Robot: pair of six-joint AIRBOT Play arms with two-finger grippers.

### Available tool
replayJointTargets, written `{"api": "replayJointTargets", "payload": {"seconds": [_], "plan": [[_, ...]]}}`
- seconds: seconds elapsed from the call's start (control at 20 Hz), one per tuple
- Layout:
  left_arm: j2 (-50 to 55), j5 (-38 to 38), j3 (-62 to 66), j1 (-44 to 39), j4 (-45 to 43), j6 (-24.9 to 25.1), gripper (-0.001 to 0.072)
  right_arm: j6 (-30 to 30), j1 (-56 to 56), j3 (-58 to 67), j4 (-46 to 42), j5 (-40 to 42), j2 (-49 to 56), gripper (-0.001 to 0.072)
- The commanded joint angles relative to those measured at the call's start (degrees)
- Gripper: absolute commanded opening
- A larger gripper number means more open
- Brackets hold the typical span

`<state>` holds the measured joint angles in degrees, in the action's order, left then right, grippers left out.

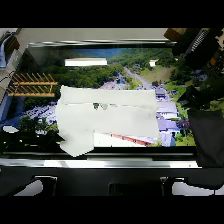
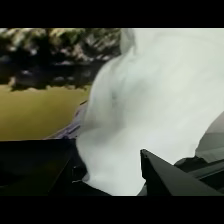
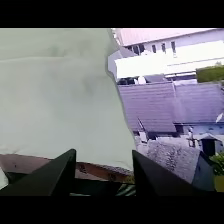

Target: Fold the clothes and pants, and hang the long-sleeved shirts on hangers.

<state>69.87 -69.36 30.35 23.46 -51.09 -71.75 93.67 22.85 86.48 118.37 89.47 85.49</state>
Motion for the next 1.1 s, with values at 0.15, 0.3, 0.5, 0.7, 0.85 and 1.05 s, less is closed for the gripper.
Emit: {"api": "replayJointTargets", "payload": {"seconds": [0.15,0.3,0.5,0.7,0.85,1.05], "plan": [[-0.26,3.26,-3.89,-2.71,2.51,1.05,0.0403,0.00,0.07,-0.15,0.79,0.28,-1.33,0.0422],[-0.28,3.23,-3.87,-3.28,2.93,1.05,0.0017,0.22,0.17,-0.74,1.68,-0.52,-1.68,0.0433],[-0.28,3.21,-3.87,-3.30,2.91,1.07,0.0017,2.14,0.15,-12.52,5.46,0.85,1.05,0.0559],[-0.28,2.99,-3.87,-3.30,2.93,1.05,0.0017,5.62,0.11,-24.96,6.38,-3.82,2.64,0.0593],[-0.28,2.99,-3.87,-3.30,2.93,1.05,0.0017,7.58,0.11,-31.26,6.80,-7.45,2.64,0.0591],[-0.28,2.99,-3.87,-3.30,2.93,1.07,0.0017,8.63,0.11,-35.89,6.71,-10.60,2.64,0.0589]]}}
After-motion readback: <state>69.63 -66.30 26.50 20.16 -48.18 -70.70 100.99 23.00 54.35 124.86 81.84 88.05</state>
